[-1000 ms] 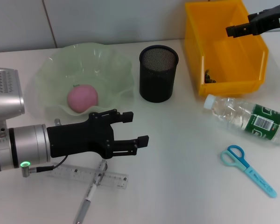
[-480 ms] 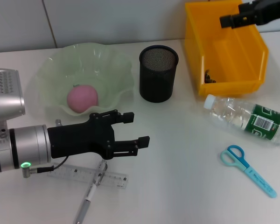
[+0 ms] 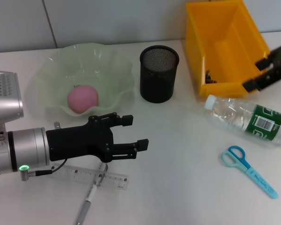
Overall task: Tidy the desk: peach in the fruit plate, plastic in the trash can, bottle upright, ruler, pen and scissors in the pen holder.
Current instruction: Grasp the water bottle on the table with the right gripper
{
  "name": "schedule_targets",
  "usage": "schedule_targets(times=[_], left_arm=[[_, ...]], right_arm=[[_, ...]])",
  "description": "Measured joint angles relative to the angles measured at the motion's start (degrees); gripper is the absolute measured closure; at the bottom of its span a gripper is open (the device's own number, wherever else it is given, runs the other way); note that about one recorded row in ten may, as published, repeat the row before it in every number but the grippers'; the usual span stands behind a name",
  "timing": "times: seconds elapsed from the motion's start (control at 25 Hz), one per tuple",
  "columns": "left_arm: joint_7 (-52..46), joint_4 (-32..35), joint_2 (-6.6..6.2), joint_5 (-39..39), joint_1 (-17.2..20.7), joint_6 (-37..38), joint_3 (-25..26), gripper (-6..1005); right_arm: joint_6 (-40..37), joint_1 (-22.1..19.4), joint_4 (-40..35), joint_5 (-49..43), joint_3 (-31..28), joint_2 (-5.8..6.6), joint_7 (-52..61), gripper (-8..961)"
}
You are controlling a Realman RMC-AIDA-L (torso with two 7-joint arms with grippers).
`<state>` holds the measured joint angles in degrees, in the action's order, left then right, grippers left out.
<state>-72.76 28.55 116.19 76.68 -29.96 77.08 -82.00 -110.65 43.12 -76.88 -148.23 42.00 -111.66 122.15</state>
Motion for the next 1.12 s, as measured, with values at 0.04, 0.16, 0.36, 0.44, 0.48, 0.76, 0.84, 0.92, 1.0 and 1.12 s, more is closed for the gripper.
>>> schedule_targets(times=[0.04,0.16,0.36,0.44,0.48,0.76,0.84,0.92,1.0,1.12], left_arm=[[-0.01,-0.06,-0.02,0.19,0.0,-0.03,0.0,157],[-0.17,-0.14,-0.18,0.52,0.01,-0.11,-0.1,157],[-1.71,0.07,-0.65,1.59,0.25,-0.36,-0.01,157],[-2.1,0.22,-0.71,1.89,0.33,-0.47,0.06,157],[-2.17,0.23,-0.72,1.93,0.36,-0.51,0.17,157],[-2.21,0.27,-0.61,1.94,0.61,-0.62,0.94,157],[-2.21,0.27,-0.61,1.94,0.61,-0.62,0.94,157],[-2.21,0.28,-0.57,1.94,0.63,-0.62,0.97,157],[-2.21,0.28,-0.36,1.93,0.68,-0.62,1.27,157],[-2.21,0.28,-0.26,1.93,0.69,-0.62,1.34,157]], right_arm=[[0.0,0.0,0.0,0.0,0.0,0.0,0.0,123],[-0.05,-0.25,0.3,-3.76,1.46,-0.13,-2.66,123],[0.22,-0.19,2.52,-9.03,2.69,-0.25,-6.5,123],[1.02,0.03,3.84,-10.47,3.28,-0.29,-8.08,122],[1.02,0.03,3.84,-10.47,3.28,-0.29,-8.08,122],[7.72,-0.06,9.7,-12.69,7.39,-0.35,-9.45,123],[8.95,0.02,10.78,-13.12,8.17,-0.37,-9.47,124],[10.49,0.12,12.07,-13.69,9.32,-0.49,-9.48,124],[11.91,0.12,13.18,-14.01,10.48,-0.6,-9.49,125],[13.94,0.13,14.46,-14.47,11.69,-0.69,-9.51,125]])
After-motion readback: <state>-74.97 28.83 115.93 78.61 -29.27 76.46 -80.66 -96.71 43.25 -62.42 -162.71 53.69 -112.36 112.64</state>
